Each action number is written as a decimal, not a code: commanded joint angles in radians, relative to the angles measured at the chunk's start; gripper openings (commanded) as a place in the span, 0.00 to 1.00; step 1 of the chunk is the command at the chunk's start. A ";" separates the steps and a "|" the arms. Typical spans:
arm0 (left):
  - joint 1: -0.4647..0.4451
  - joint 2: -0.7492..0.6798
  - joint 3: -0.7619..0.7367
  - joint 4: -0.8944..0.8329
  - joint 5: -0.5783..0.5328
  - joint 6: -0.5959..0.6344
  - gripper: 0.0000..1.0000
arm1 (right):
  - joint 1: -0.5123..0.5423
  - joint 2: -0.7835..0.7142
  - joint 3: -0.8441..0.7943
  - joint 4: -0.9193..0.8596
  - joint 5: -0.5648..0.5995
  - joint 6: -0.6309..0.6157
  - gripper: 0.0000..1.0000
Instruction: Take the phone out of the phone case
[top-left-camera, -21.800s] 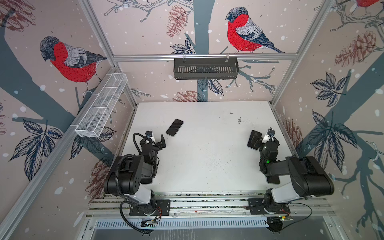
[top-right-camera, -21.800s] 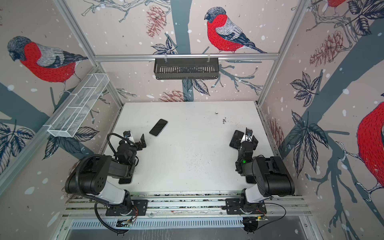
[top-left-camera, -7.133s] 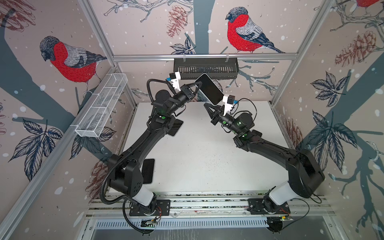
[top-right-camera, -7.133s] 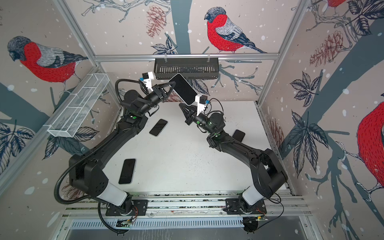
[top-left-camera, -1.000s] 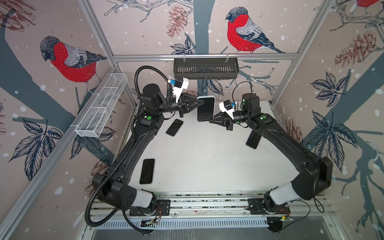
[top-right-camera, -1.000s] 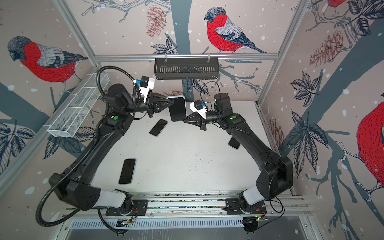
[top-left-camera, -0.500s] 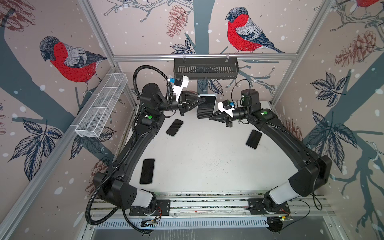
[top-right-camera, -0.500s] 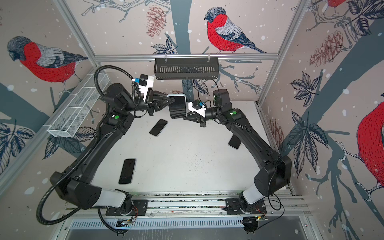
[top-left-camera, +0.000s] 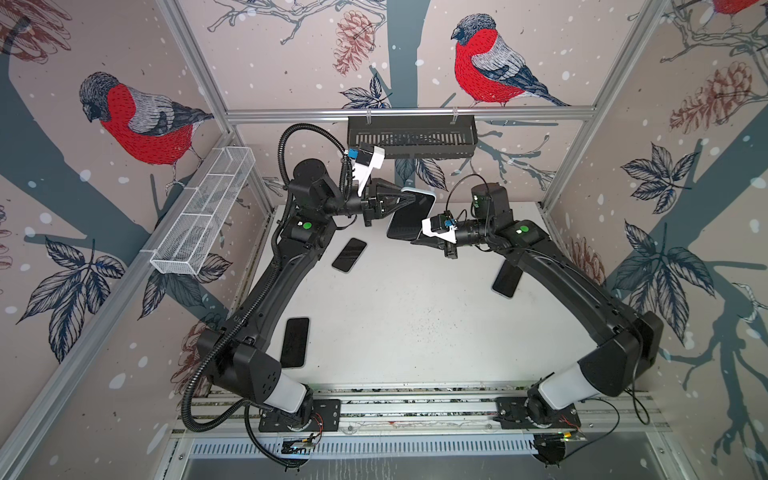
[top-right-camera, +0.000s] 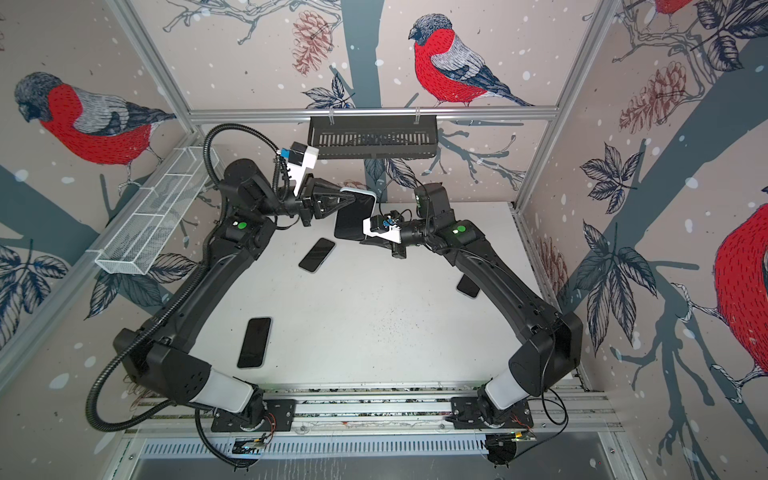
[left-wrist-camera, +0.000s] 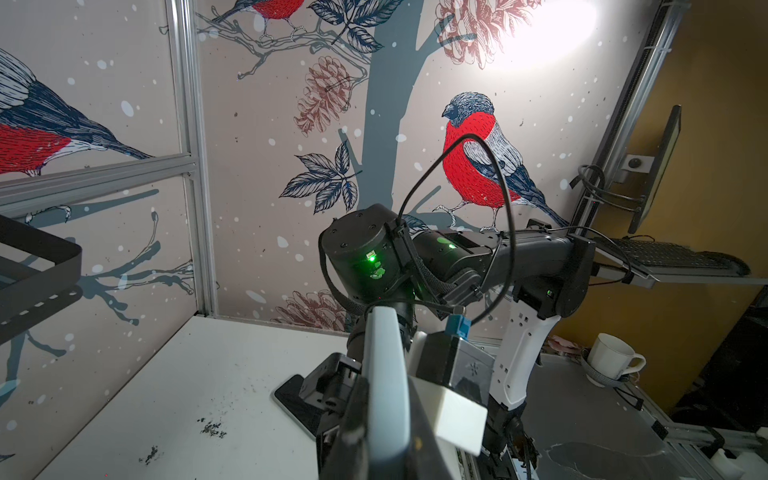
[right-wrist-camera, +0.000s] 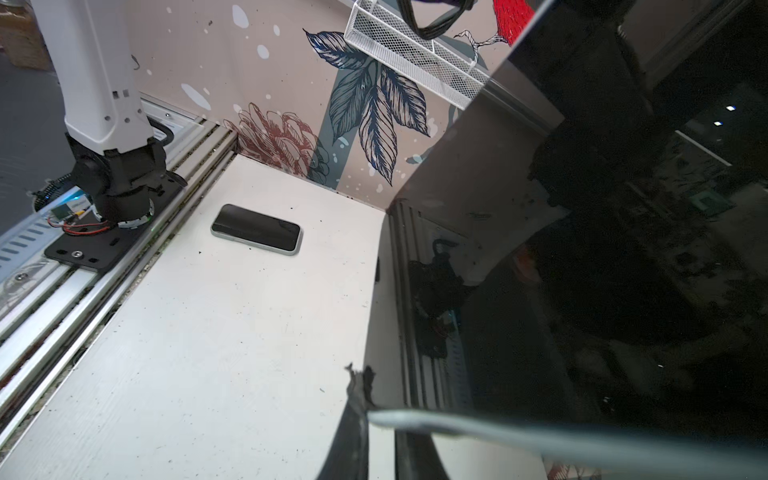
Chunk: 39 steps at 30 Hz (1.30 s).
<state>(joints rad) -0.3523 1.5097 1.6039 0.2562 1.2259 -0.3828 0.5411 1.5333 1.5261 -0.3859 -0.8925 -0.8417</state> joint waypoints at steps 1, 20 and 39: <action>-0.010 0.005 0.015 0.035 0.012 -0.107 0.00 | -0.001 -0.021 -0.049 0.180 0.131 -0.005 0.00; 0.027 0.022 0.019 0.207 -0.292 -0.260 0.00 | -0.012 -0.355 -0.590 0.738 0.601 0.761 0.71; 0.006 0.165 0.108 0.262 -0.505 -0.727 0.00 | -0.109 -0.285 -0.463 0.831 0.353 1.734 0.80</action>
<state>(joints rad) -0.3470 1.6814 1.7332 0.4683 0.7761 -1.0348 0.4164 1.2381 1.0557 0.3283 -0.4900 0.7834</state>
